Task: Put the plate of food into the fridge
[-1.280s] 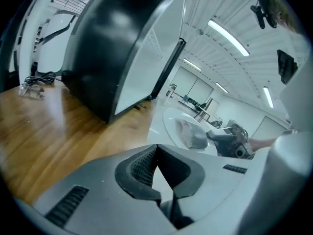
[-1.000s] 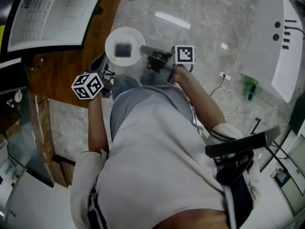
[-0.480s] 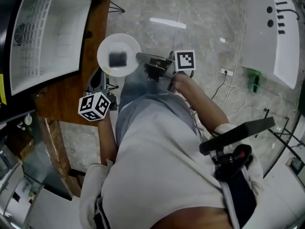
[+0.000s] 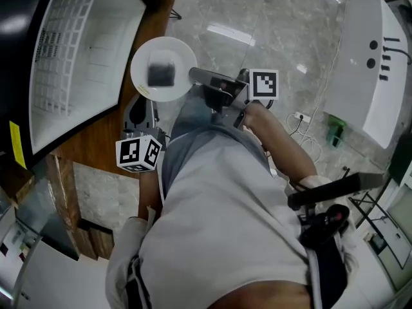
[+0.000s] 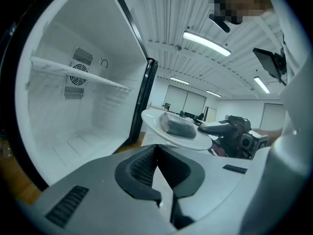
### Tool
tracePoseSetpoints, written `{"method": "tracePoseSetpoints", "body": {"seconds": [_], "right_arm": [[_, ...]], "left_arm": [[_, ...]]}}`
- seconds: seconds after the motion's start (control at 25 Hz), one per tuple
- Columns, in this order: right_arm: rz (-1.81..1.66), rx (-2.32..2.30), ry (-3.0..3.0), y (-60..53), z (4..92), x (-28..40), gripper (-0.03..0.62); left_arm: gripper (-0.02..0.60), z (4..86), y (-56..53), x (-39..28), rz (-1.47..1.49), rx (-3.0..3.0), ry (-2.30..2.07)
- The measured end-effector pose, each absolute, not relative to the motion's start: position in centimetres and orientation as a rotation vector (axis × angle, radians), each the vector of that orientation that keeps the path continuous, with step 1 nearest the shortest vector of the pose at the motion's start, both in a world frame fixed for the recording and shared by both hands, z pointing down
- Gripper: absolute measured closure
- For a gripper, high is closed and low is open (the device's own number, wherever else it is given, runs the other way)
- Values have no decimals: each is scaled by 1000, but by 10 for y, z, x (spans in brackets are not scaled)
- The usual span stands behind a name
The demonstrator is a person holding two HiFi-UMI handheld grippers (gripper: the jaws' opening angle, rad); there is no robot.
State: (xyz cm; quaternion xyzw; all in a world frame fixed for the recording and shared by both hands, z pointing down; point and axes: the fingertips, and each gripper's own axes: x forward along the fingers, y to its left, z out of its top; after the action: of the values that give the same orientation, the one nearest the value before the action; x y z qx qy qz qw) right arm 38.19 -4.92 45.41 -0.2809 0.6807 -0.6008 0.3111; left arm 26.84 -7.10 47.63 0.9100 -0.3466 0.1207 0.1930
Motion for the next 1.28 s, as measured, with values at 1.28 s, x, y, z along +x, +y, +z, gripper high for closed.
{"method": "tracePoseSetpoints", "body": {"seconds": [1.28], "right_arm": [[-1929,-366,1966,-391,318,163,569]], "left_arm": [[563,298,-329,147,-7,2577,-1623]]}}
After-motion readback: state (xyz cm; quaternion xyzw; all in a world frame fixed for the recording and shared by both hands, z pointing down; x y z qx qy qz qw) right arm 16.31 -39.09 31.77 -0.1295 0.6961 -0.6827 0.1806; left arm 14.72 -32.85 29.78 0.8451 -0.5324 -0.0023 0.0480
